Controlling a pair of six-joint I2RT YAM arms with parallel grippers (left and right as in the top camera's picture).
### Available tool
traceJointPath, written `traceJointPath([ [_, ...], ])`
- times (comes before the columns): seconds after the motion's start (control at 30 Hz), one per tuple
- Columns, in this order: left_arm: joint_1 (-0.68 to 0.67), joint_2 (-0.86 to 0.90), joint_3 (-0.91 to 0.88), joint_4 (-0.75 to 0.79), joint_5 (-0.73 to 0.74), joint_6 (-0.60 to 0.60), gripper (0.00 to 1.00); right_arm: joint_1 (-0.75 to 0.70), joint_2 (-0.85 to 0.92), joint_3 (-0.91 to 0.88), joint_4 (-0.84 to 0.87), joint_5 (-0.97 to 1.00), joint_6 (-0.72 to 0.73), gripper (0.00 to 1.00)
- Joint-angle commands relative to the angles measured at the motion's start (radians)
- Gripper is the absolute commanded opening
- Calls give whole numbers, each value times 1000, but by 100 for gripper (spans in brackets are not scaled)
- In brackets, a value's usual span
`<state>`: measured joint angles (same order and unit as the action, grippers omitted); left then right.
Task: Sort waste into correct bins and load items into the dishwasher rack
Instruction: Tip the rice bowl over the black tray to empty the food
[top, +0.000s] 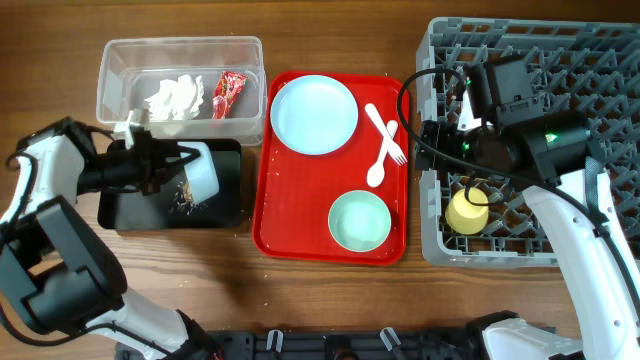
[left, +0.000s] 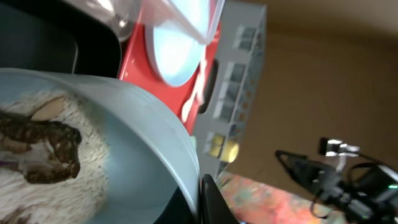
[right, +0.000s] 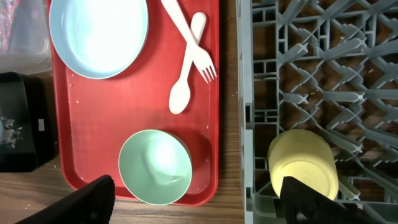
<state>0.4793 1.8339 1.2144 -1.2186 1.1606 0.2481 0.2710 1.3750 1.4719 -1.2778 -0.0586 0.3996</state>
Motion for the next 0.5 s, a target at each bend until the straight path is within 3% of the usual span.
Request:
traceJointPath([
  [0.0,63,26,-6,-10,150,66,4,-2,-10,-6,-1,18,-8,87],
  [0.47,108,27,-6,-10,369,-25,4,-2,-10,-6,1,18,-11,87],
])
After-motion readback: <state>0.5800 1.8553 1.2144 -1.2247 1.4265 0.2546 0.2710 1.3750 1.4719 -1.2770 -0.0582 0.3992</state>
